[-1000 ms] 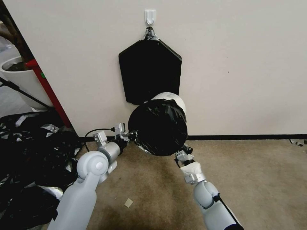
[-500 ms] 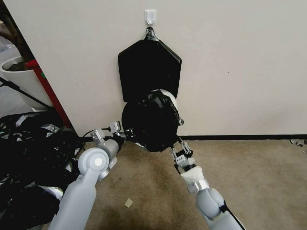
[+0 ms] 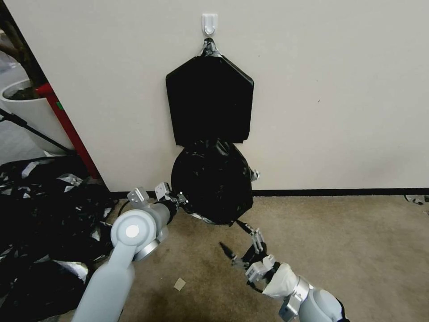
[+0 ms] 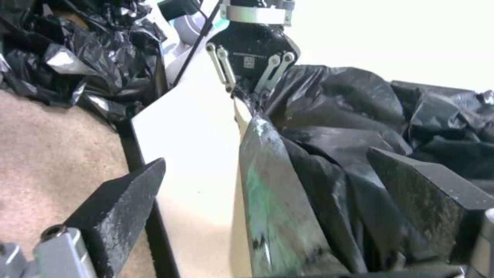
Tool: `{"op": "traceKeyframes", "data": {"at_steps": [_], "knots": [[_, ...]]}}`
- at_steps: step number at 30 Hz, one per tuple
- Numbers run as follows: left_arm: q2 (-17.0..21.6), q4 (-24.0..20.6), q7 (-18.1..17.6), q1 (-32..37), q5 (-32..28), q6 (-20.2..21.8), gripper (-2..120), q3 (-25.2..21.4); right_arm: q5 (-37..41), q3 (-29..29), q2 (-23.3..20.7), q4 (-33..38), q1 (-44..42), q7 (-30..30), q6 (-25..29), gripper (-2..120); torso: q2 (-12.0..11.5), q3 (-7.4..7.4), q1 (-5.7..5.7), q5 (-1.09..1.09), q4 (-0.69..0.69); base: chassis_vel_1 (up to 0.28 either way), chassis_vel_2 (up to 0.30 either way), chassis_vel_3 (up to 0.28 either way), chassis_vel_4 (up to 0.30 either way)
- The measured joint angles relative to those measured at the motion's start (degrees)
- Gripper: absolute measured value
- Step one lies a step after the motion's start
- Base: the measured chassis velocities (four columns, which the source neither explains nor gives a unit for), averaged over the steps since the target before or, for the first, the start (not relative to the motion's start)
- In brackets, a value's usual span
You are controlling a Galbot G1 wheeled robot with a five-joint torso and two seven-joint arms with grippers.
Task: Place a trash bag onto the trash bin.
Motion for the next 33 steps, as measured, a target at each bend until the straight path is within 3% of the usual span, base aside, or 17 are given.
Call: {"op": "traceKeyframes", "data": {"at_steps": [9, 14, 19, 21, 23, 33], "knots": [[-1.41, -1.4, -1.9, 2.01, -8.71, -0.18, 0, -4.15, -7.96, -0.36, 2.41, -0.93, 1.46, 9.13, -4.85, 90, 0.0, 0.0, 0.0, -0.01, 0.0, 0.0, 0.0, 0.0, 0.0], [-2.44, -2.2, -1.98, 2.43, -12.32, -0.03, 0, -6.79, -8.15, -1.35, 3.24, -1.13, 1.39, 14.99, -8.41, 69, 0.0, 0.0, 0.0, 0.0, 0.0, 0.0, 0.0, 0.0, 0.0], [-2.95, -2.25, -1.92, 2.49, -13.53, 0.11, 0, -8.24, -7.79, -1.63, 3.37, -1.06, 1.14, 17.27, -10.06, 55, 0.0, 0.0, 0.0, 0.0, 0.01, 0.0, 0.0, 0.0, 0.0], [-3.15, -2.1, -1.74, 2.32, -14.12, 0.19, 0, -9.26, -7.29, -2.1, 3.39, -0.62, 0.33, 17.94, -10.41, 44, 0.0, 0.01, 0.0, 0.02, 0.0, 0.0, 0.0, 0.0, 0.0], [-3.23, -1.92, -1.73, 2.21, -14.3, 0.27, 0, -9.57, -7.01, -2.32, 3.39, -0.56, -0.08, 18.03, -10.46, 45, 0.0, 0.01, 0.0, -0.02, 0.0, 0.0, 0.0, 0.0, 0.0], [-4.06, -2.14, -1.45, 3.13, -16.07, 1.12, 0, -10.78, -6.63, -2.29, 4.05, -1.13, 0.44, 19.24, -12.98, 87, 0.0, 0.01, 0.0, 0.0, 0.0, 0.0, 0.0, 0.0, 0.0]]}}
